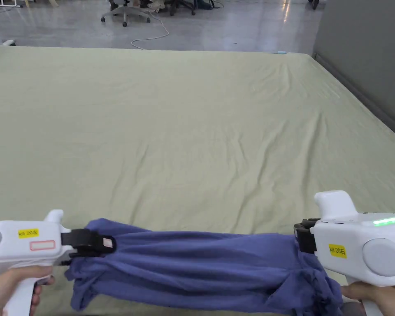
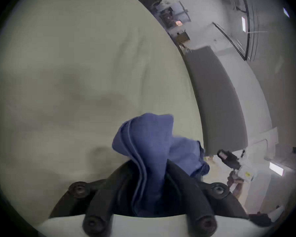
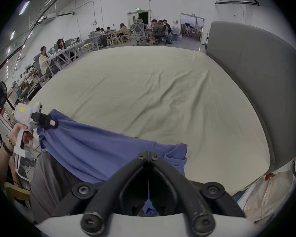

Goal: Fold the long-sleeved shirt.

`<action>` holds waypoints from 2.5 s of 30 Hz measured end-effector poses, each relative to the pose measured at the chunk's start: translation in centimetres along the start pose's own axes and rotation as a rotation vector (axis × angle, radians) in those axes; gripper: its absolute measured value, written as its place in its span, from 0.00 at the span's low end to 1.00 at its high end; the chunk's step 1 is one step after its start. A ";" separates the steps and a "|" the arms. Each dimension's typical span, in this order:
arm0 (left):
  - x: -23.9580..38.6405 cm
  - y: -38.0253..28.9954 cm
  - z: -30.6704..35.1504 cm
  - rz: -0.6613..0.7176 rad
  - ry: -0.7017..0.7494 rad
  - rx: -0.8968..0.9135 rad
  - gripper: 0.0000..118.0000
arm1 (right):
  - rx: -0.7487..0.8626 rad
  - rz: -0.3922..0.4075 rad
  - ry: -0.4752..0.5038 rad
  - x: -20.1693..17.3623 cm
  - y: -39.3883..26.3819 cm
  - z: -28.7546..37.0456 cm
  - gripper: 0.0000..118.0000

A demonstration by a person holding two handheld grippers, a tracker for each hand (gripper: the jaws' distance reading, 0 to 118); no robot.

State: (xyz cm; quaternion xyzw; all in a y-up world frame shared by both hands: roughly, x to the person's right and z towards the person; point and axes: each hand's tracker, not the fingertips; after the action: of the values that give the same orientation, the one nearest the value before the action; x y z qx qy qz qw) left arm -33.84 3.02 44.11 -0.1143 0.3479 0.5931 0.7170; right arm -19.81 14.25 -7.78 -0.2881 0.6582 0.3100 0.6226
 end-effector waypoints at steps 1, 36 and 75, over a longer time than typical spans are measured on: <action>-0.4 0.8 1.2 -0.001 0.029 0.026 0.04 | 0.001 -0.002 0.002 0.0 0.0 0.0 0.00; 16.1 -6.0 -19.2 -0.097 0.044 -0.361 0.12 | 0.043 -0.048 0.080 1.0 -1.7 0.8 0.00; 19.7 -19.1 -17.9 -0.574 0.213 0.045 0.00 | -0.008 -0.066 0.090 0.6 -3.2 0.0 0.00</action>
State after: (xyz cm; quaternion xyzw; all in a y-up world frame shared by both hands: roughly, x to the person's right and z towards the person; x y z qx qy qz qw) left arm -21.50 2.71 13.73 -0.2535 0.3874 0.3434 0.8171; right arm -17.44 12.18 -8.58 -0.3260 0.6743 0.2787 0.6012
